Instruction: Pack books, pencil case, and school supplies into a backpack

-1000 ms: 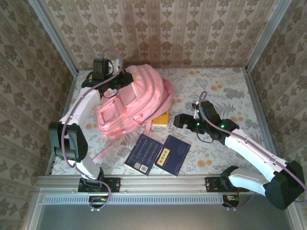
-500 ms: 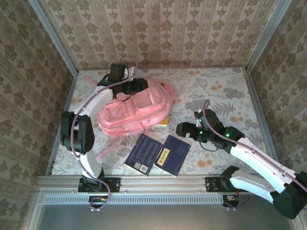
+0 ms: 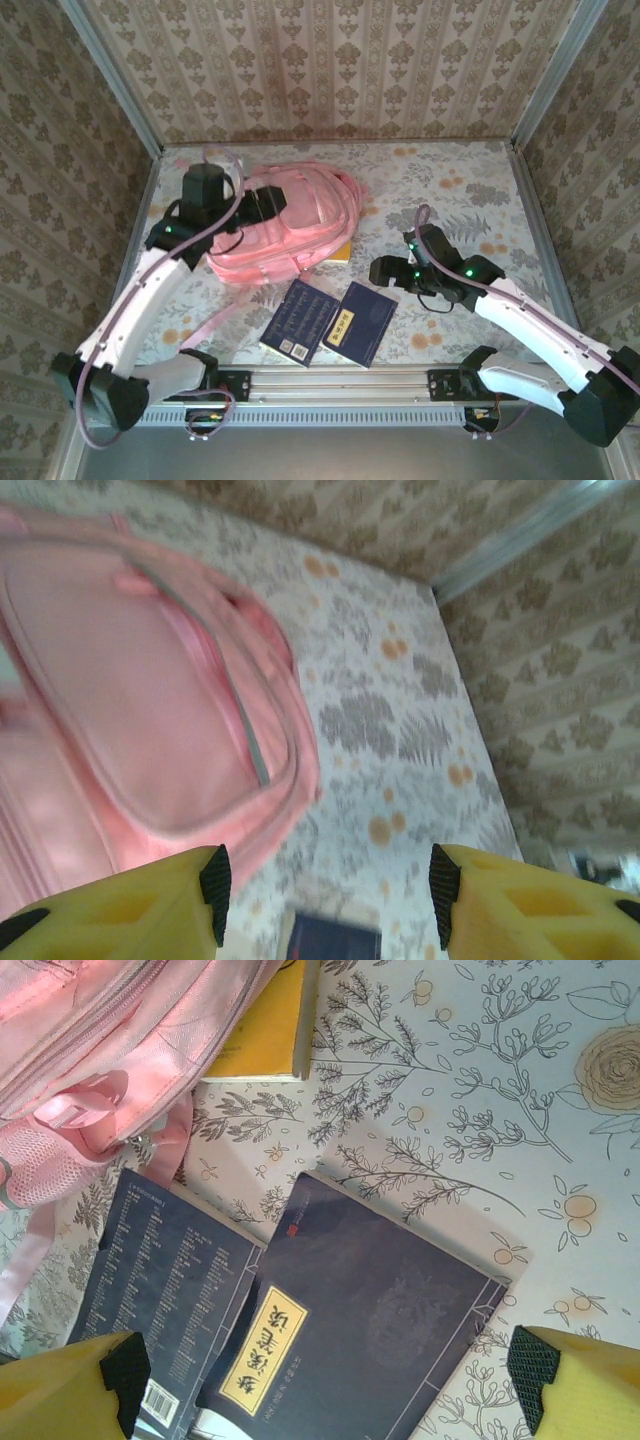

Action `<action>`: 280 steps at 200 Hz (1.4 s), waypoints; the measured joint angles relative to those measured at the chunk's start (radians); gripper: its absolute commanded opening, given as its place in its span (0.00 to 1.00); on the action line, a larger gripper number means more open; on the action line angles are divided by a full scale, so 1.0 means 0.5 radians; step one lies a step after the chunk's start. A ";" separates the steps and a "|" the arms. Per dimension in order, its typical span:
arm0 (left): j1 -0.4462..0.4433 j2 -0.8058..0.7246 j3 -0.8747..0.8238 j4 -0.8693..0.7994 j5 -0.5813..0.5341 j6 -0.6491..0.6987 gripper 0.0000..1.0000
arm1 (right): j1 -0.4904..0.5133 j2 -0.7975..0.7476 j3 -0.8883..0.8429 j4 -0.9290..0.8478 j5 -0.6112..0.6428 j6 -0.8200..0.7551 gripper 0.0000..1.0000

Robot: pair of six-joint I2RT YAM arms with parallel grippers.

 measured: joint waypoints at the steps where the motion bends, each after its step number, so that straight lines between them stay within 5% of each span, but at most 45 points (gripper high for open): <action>1: -0.009 -0.014 -0.011 -0.011 -0.002 0.001 0.58 | 0.000 0.002 0.000 0.002 -0.001 -0.001 0.94; 63: -0.357 -0.568 -0.700 -0.298 -0.074 -0.143 0.64 | 0.040 0.088 -0.074 0.176 -0.089 -0.050 0.93; 103: -0.692 -0.644 -0.933 -0.383 -0.197 -0.270 0.65 | 0.095 0.208 -0.082 0.274 -0.127 -0.059 0.92; 157: -1.151 0.054 -0.932 -0.117 -0.327 -0.296 0.65 | 0.107 0.216 -0.294 0.311 -0.128 0.121 0.91; 219: -1.141 0.748 -0.779 0.449 -0.218 -0.266 0.62 | 0.096 -0.024 -0.835 0.624 -0.299 0.661 0.85; 280: -1.064 0.932 -0.778 0.838 -0.048 -0.269 0.61 | 0.047 -0.107 -1.051 0.954 -0.430 0.932 0.81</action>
